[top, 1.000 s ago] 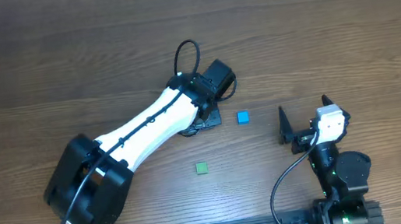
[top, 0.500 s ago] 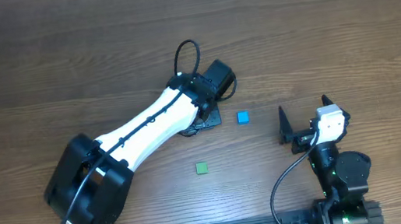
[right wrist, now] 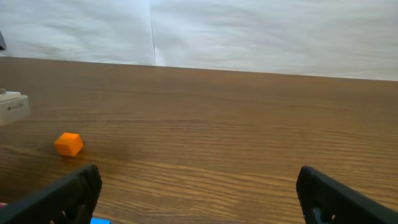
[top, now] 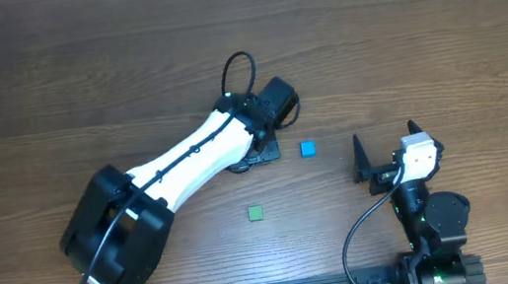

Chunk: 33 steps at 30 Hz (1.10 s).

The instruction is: Stack Cubes

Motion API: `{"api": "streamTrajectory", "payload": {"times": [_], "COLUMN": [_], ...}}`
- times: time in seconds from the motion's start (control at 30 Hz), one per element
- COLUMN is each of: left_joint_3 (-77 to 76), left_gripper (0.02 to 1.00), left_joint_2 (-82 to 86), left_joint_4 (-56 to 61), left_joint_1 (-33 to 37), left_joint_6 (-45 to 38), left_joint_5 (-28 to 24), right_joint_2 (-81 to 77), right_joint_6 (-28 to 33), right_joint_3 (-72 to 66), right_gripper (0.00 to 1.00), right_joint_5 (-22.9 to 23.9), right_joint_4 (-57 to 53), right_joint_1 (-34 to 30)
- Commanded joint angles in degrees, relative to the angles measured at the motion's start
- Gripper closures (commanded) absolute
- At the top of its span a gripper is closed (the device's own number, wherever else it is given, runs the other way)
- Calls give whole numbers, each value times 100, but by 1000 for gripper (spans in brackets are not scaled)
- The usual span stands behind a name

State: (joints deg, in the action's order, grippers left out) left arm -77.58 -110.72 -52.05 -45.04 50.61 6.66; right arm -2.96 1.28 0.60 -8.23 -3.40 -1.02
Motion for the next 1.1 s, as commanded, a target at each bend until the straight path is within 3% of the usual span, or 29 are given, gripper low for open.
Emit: {"api": "streamTrajectory", "payload": {"times": [0.03, 1.1], "left_joint_3": [-109, -205], "left_gripper": [860, 855], "left_joint_2": [-85, 24], "left_joint_4": [11, 11], "left_joint_1": [-7, -17], "left_joint_6": [42, 44], "left_joint_5": [179, 247], "right_joint_2": [-7, -7], "right_joint_6": [-57, -57], "right_joint_3": [-31, -31], "right_gripper": [7, 7], "right_joint_5": [37, 35], "right_joint_4": [-24, -26], "right_joint_1": [37, 37]}}
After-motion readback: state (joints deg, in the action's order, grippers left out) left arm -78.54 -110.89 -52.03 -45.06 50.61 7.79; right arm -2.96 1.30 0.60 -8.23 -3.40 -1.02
